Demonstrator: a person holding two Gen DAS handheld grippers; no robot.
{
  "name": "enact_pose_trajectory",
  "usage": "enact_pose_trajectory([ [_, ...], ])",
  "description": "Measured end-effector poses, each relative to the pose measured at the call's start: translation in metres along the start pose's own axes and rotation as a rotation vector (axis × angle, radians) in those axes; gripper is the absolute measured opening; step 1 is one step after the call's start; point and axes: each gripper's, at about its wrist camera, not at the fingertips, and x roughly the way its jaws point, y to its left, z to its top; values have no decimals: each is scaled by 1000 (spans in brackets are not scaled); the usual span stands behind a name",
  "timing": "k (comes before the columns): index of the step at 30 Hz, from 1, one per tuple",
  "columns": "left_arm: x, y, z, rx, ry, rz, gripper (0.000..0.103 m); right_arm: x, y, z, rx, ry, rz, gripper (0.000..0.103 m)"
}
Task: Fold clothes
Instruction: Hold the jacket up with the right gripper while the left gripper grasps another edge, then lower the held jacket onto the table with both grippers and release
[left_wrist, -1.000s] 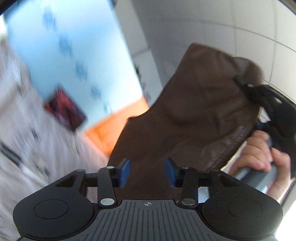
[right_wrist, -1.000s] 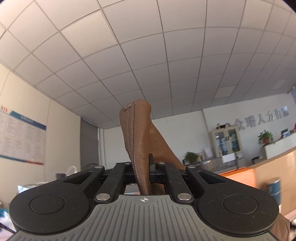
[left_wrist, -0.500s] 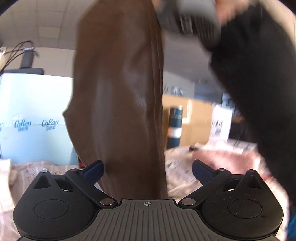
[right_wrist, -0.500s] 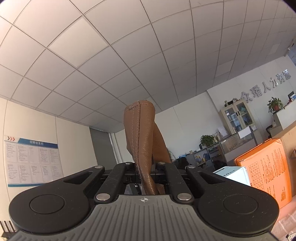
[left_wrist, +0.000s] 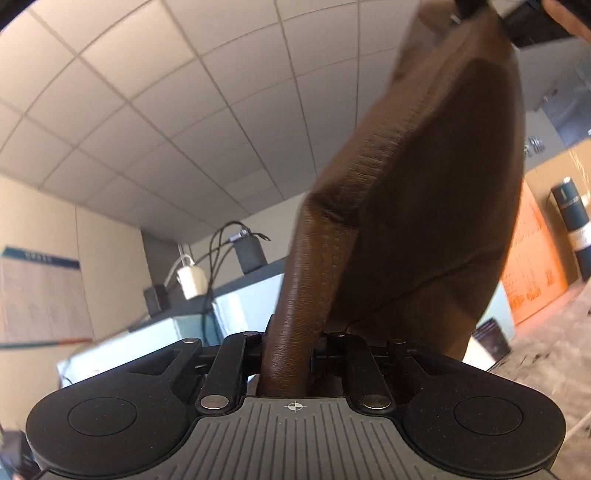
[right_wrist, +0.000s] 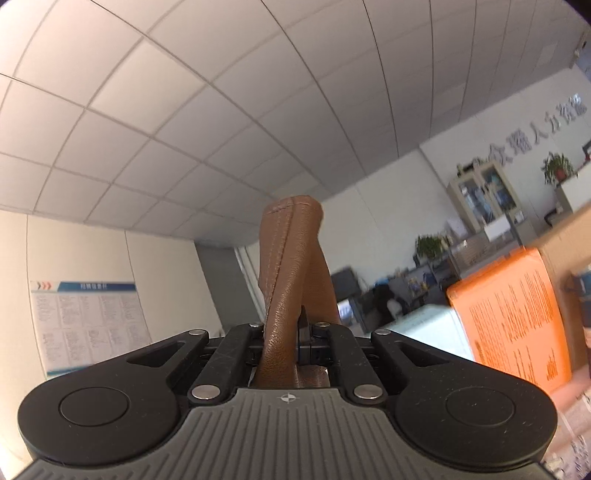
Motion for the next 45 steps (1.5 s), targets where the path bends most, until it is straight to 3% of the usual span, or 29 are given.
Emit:
enact_pose_trajectory([
  [2,-17,3,-7,31,17,-66,13,-12,-25,-16,-6,72,-25,4],
  [9,-76,-12,-32,116,163,-452,14,-73,-101,-86,-18,365,-176,4],
  [14,-67,-23,-45,126,265,-586,18,-108,-128,-121,-48,491,-228,8],
  [18,-60,-37,-51,175,316,-622,18,-115,-143,-135,-42,577,-278,18],
  [19,-63,-42,-52,210,322,-632,18,-116,-151,-140,-31,606,-316,26],
  [20,-65,-47,-52,240,325,-638,19,-116,-160,-143,-4,630,-362,41],
  [22,-73,-54,-53,288,333,-644,20,-118,-179,-147,65,660,-433,55],
  [25,-82,-67,-55,346,339,-641,20,-122,-203,-142,153,635,-432,56],
  [28,-72,-80,-56,391,327,-636,20,-119,-217,-135,156,618,-467,58],
  [31,-54,-89,-59,431,319,-627,20,-114,-229,-124,122,577,-545,58],
  [35,-36,-94,-60,405,323,-626,20,-113,-255,-108,115,540,-651,57],
  [37,-39,-83,-56,365,321,-684,32,-117,-263,-103,123,555,-613,59],
  [39,-45,-59,-51,290,314,-791,64,-120,-262,-101,94,577,-556,68],
  [41,-52,-29,-45,207,291,-890,91,-119,-257,-102,73,596,-515,72],
  [43,-53,5,-38,87,271,-924,94,-117,-252,-103,57,614,-476,73],
  [45,-40,36,-37,-92,259,-890,95,-113,-245,-103,36,625,-440,73],
])
